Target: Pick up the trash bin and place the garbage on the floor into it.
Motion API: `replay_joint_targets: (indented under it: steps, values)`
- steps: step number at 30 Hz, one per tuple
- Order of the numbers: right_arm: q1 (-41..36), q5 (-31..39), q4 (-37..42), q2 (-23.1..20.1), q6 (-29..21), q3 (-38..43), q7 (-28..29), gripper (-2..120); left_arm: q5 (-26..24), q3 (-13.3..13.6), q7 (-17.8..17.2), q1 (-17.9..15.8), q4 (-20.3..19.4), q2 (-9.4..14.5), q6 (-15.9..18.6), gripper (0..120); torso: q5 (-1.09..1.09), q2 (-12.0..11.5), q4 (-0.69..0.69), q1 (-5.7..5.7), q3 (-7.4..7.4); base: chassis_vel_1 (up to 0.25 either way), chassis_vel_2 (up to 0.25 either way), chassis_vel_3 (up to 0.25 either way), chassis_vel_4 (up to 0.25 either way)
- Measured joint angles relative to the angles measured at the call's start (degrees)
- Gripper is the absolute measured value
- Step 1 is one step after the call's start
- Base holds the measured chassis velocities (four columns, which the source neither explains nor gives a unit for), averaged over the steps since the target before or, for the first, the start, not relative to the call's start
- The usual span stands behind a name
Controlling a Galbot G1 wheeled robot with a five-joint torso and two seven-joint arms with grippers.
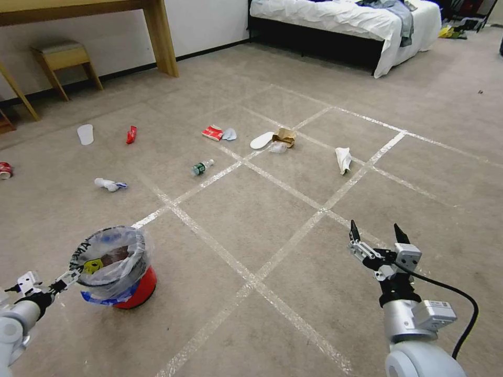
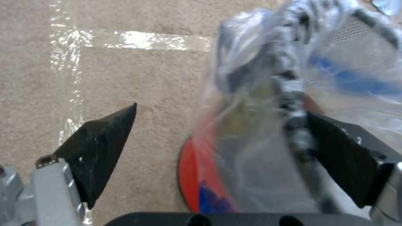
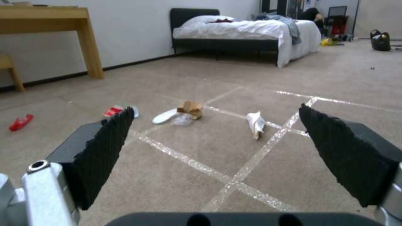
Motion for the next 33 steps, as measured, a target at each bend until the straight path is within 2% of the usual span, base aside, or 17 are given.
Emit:
replay_joint_targets:
  steps: [19,24,33]
  values:
    - [3.48,1.15,-2.74,-0.96,0.07,-0.86,0.03,100,-0.17,0.92,-0.81,-3.24,2.34,0.69,0.84,99,0.01,0.0,-0.01,0.0,0.0,0.0,0.0,0.0,0.0]
    - [4.74,1.38,-4.2,-0.78,0.07,-1.1,0.15,100,-0.15,2.76,-1.86,-5.11,2.42,0.62,2.19,99,0.01,0.0,-0.01,0.0,0.0,0.0,0.0,0.0,0.0]
    - [5.47,1.52,-4.39,-0.55,-0.04,-1.24,0.18,100,-0.26,3.19,-2.01,-4.72,2.6,1.41,2.84,96,0.01,0.0,-0.01,0.0,0.0,0.0,0.0,0.0,0.0]
